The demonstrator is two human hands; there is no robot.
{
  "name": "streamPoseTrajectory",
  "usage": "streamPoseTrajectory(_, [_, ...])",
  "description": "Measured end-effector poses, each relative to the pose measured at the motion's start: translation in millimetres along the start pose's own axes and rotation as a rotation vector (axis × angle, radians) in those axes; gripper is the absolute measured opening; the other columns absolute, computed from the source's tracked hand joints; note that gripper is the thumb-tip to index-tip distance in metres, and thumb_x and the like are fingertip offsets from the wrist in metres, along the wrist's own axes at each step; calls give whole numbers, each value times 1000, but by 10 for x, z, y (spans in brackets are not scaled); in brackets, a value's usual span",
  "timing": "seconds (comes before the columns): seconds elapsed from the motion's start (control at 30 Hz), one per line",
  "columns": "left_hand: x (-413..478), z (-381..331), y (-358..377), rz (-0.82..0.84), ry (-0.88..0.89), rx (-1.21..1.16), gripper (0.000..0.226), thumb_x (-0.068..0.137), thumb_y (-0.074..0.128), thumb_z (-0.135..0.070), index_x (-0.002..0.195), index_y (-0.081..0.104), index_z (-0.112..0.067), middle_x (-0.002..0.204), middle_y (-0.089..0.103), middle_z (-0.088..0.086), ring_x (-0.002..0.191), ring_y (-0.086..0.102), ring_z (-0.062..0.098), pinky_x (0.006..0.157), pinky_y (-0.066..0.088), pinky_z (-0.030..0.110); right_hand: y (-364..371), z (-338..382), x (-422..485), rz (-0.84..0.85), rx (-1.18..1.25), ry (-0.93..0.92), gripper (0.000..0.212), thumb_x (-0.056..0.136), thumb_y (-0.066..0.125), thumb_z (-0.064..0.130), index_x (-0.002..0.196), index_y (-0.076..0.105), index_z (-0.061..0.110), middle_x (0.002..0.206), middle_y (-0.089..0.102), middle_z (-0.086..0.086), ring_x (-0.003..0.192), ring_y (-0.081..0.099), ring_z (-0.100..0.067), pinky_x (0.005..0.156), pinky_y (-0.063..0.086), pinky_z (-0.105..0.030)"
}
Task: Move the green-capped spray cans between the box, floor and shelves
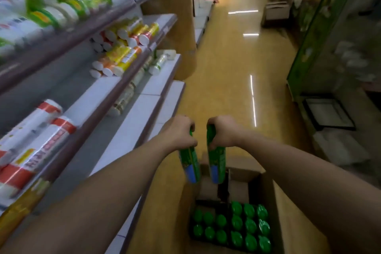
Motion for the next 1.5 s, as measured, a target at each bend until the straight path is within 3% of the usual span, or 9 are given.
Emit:
streamPoseTrajectory(0.13, [467,120,531,169,13,-42,38,77,77,-36,108,68,-16,89,57,-1,82,61,19,63,55,32,361,-335,373,83,54,104,61,66,92,27,118,63,13,111,66,-5,98,62,-22,80,60,-35])
streamPoseTrajectory(0.27, [843,178,1254,311,55,-47,25,80,74,-27,100,65,-14,89,61,3,76,61,19,54,52,32,913,-754,677,138,142,212,57,70,89,24,119,60,14,109,62,-4,96,59,-23,75,58,-33])
streamPoseTrajectory(0.4, [1087,233,2083,382,69,-81,13,82,72,-20,90,63,-15,86,63,5,75,62,21,61,60,38,1636,-1163,924,173,190,301,56,74,85,18,123,58,16,112,61,-6,102,60,-26,80,59,-36])
streamPoseTrajectory(0.6, [1231,345,3364,395,19,-117,23,82,76,-30,94,61,-18,92,56,-1,96,57,25,66,47,33,2687,-1699,1109,231,222,341,63,72,85,20,127,54,17,121,50,-10,112,54,-34,91,54,-46])
streamPoseTrajectory(0.73, [1185,399,4102,399,-52,-112,35,85,74,-32,115,65,-17,116,54,5,114,50,27,85,53,38,3357,-1962,1166,245,231,346,66,74,84,17,132,52,18,121,50,-10,112,55,-36,92,54,-47])
streamPoseTrajectory(0.87, [1116,438,4730,398,-100,-180,35,87,72,-31,118,66,-18,123,54,7,114,50,26,88,52,37,3951,-2146,1230,293,210,331,50,80,76,10,125,55,14,120,50,-11,111,56,-38,90,54,-46])
streamPoseTrajectory(1.13, [1131,492,5693,528,-146,-298,33,82,76,-21,113,64,-17,110,59,6,100,59,26,78,46,33,4913,-2307,1472,352,132,263,43,85,68,4,126,56,9,123,53,-17,112,58,-40,88,55,-46])
streamPoseTrajectory(1.37, [1215,585,6236,638,-157,-371,61,78,80,-20,136,60,-19,134,55,7,124,51,27,99,44,35,5447,-2589,1567,397,209,420,35,83,73,15,116,65,8,110,60,-18,104,60,-39,85,54,-43])
streamPoseTrajectory(1.5, [1246,663,6405,698,-174,-418,70,77,80,-15,143,55,-18,143,50,6,131,47,26,103,41,32,5533,-2640,1632,368,215,460,30,81,71,15,110,66,10,103,61,-16,99,61,-38,78,54,-40])
Point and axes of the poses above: each hand's wrist, its own x-axis towards the middle knuckle, its own y-axis out of the palm, z = x × y, the point moved 2 cm from there along x, towards the middle knuckle
